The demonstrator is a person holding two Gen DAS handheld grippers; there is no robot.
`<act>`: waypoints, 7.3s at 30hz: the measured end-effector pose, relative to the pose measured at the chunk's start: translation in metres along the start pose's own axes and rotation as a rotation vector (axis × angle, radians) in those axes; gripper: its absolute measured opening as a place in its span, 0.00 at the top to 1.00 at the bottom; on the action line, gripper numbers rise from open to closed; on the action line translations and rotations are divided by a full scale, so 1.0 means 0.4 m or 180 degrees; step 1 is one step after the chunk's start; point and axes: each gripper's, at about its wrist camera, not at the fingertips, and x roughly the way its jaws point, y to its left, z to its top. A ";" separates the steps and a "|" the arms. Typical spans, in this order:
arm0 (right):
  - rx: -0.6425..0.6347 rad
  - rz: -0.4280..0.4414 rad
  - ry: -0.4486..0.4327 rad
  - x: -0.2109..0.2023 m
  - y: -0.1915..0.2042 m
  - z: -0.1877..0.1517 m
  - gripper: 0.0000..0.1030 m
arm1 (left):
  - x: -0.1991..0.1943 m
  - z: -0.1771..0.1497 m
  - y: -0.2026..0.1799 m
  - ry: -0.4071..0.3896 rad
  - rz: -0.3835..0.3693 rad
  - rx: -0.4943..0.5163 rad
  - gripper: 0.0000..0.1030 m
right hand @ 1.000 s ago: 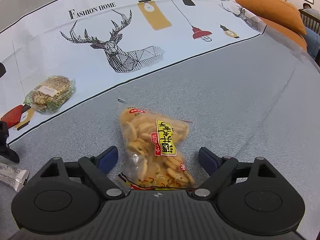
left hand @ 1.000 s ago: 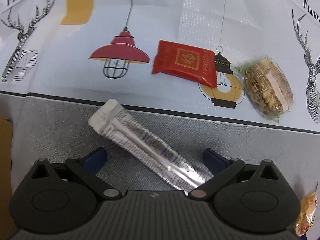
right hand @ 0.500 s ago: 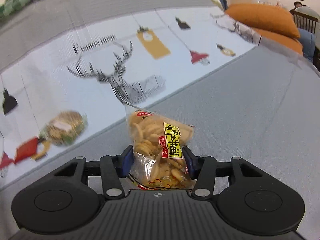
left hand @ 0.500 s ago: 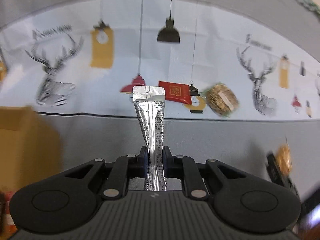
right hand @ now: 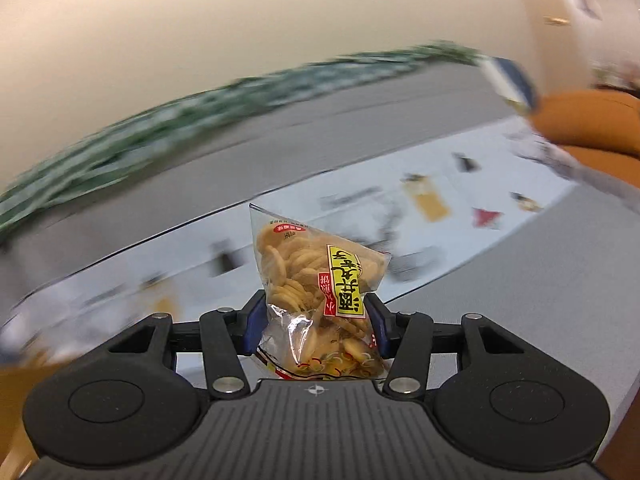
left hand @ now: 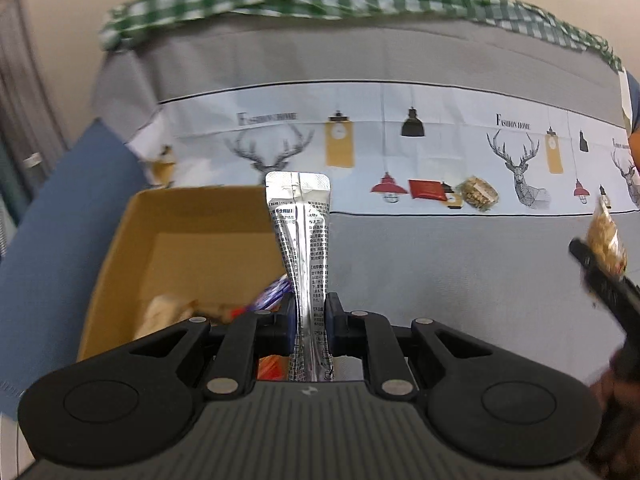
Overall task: Organize snacks
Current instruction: 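Carry the silver wrapper stick and cracker bag over the cardboard box, then open both tools to drop the stick and cracker bag into the box, then lift both tools away from the box toward the last snacks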
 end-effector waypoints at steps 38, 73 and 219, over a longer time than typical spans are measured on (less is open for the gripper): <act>-0.1308 0.1495 0.0629 -0.624 0.421 -0.149 0.49 | -0.355 -0.431 0.307 -0.0470 -0.0148 -0.0606 0.85; -0.1421 0.1520 0.0892 -0.508 0.467 -0.163 0.49 | -0.243 -0.334 0.357 -0.0091 -0.0030 -0.0690 0.85; -0.0738 0.0291 0.0704 0.015 -0.014 -0.005 0.03 | 0.290 0.134 -0.345 -0.0355 -0.0111 0.1550 0.00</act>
